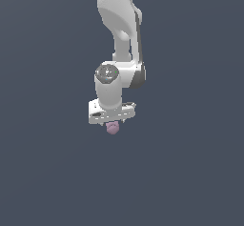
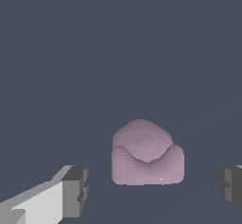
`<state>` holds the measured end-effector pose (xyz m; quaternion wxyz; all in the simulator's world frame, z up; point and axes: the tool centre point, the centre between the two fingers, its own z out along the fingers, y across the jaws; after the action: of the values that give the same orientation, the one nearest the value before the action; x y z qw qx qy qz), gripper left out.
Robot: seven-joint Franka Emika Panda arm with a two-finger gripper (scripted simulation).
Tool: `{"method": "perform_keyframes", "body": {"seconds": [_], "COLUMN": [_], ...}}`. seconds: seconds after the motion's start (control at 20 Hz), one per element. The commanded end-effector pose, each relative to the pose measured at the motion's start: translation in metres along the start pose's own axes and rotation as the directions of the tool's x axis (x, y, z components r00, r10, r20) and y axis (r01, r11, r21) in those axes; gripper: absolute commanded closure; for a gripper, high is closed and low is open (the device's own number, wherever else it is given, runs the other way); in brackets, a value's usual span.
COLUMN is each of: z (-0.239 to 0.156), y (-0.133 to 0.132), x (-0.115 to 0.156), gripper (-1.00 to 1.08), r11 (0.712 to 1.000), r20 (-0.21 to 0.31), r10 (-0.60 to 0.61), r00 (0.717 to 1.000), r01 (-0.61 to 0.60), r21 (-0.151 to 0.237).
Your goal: Pick up the object and move it to a goal position.
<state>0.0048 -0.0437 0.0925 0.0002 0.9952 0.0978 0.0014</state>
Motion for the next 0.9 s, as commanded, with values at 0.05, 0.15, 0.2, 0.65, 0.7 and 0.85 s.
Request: {"method": "perform_keyframes", "body": {"seconds": [0.05, 0.15, 0.2, 0.65, 0.7, 0.85], "z": [0.008, 0.009, 0.008, 0.038, 0.043, 0.055], "y": [0.003, 0.003, 0.003, 0.003, 0.003, 0.003], "x": [-0.002, -0.002, -0.002, -0.003, -0.003, -0.003], "gripper": [-0.92, -0.92, -0.92, -0.92, -0.92, -0.92], "r11": [1.000, 1.000, 1.000, 1.000, 1.000, 1.000], "r20": [0.002, 0.003, 0.003, 0.003, 0.003, 0.003], "r10": [-0.016, -0.018, -0.014, -0.016, -0.017, -0.018], "r00": [1.000, 1.000, 1.000, 1.000, 1.000, 1.000], "r01": [0.016, 0.018, 0.014, 0.016, 0.017, 0.018], "r21": [0.001, 0.001, 0.001, 0.001, 0.001, 0.001]}}
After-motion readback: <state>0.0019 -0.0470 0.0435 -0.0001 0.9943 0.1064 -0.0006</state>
